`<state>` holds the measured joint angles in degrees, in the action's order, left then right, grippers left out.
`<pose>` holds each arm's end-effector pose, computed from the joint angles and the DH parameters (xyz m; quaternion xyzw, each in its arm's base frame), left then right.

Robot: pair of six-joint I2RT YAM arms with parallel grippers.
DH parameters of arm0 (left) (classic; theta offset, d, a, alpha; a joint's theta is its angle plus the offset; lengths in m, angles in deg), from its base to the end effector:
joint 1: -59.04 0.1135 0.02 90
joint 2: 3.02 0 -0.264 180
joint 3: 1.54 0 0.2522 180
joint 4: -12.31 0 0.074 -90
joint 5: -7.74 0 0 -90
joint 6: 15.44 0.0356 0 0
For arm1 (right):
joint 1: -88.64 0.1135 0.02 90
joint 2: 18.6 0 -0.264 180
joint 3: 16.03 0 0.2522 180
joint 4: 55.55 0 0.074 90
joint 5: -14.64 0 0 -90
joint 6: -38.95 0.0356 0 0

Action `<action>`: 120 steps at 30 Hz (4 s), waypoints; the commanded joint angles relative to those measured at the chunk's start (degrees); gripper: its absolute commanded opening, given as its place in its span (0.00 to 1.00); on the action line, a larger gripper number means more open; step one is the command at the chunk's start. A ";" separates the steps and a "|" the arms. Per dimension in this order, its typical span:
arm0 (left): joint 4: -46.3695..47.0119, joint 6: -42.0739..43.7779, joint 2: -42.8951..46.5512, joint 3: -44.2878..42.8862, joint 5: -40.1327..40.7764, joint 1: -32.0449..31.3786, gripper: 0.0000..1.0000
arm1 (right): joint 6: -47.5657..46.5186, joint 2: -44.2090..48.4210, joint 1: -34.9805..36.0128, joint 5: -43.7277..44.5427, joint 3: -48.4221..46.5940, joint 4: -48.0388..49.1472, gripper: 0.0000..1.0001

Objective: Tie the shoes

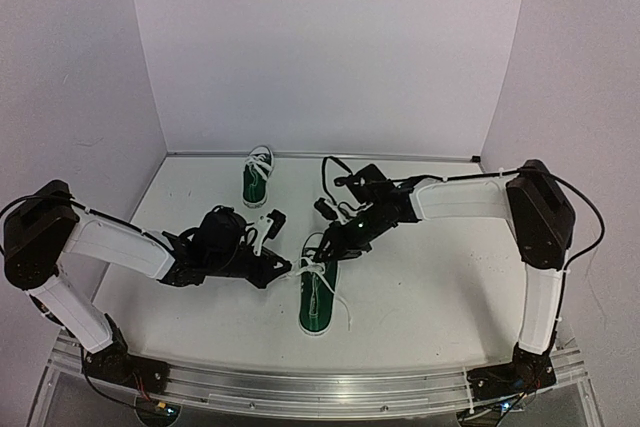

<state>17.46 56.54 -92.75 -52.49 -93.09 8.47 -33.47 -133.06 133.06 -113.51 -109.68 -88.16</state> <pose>0.1892 -0.2407 0.1592 0.2887 0.8298 -0.3337 0.3416 0.2888 0.3138 0.1823 -0.3080 0.8490 0.4187 0.0944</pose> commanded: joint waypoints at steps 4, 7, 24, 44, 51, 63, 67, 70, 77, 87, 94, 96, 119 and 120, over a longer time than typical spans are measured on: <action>-0.51 0.39 0.02 -2.34 -0.37 0.31 0.00 | -3.46 -2.82 0.31 1.25 -3.03 -2.54 0.22; -0.52 0.34 0.08 -2.18 -0.14 0.29 0.00 | -4.04 -3.15 0.32 1.23 -3.17 -2.99 0.17; -4.18 -0.74 -1.90 -3.42 3.63 1.42 0.00 | 2.06 9.17 0.23 6.75 7.59 5.63 0.00; -9.52 21.74 15.60 -3.45 1.14 1.35 0.46 | 6.47 7.58 0.44 -1.04 10.98 13.67 0.00; -18.35 40.41 11.72 -9.18 -9.06 1.35 0.43 | 7.95 6.81 0.38 0.09 10.88 13.76 0.00; -33.45 52.44 -5.14 -27.49 -16.19 1.32 0.27 | 10.85 5.22 0.06 0.96 10.79 13.73 0.00; -36.62 54.46 -8.27 -30.98 -17.07 1.35 0.24 | 11.07 5.22 -0.03 0.88 10.87 13.76 0.00; -38.66 55.47 -10.16 -32.91 -17.86 1.35 0.23 | 11.07 5.13 -0.17 0.88 10.90 13.76 0.00; -41.69 56.85 -14.14 -35.88 -18.65 1.35 0.20 | 10.90 4.89 -0.45 0.54 10.80 13.76 0.00; -43.19 57.34 -17.80 -37.86 -18.43 1.35 0.20 | 10.70 4.43 -0.70 -0.12 10.54 13.72 0.00; -43.58 56.50 -18.21 -38.43 -17.85 1.35 0.06 | 10.63 4.50 -0.79 -0.44 10.54 13.77 0.00; -42.27 55.37 -17.17 -37.94 -17.98 1.35 0.03 | 10.61 4.66 -0.81 -0.52 10.54 13.76 0.00; -27.84 45.10 -14.14 -29.42 -13.74 1.36 0.00 | 11.79 6.28 -0.79 0.06 10.54 14.00 0.00; -27.30 44.75 -14.17 -29.00 -13.77 1.35 0.00 | 11.85 6.33 -0.83 -0.06 10.54 14.09 0.00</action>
<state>-14.14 103.73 -107.82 -82.94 -107.53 9.63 -22.23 -128.24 132.34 -113.58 -98.98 -75.77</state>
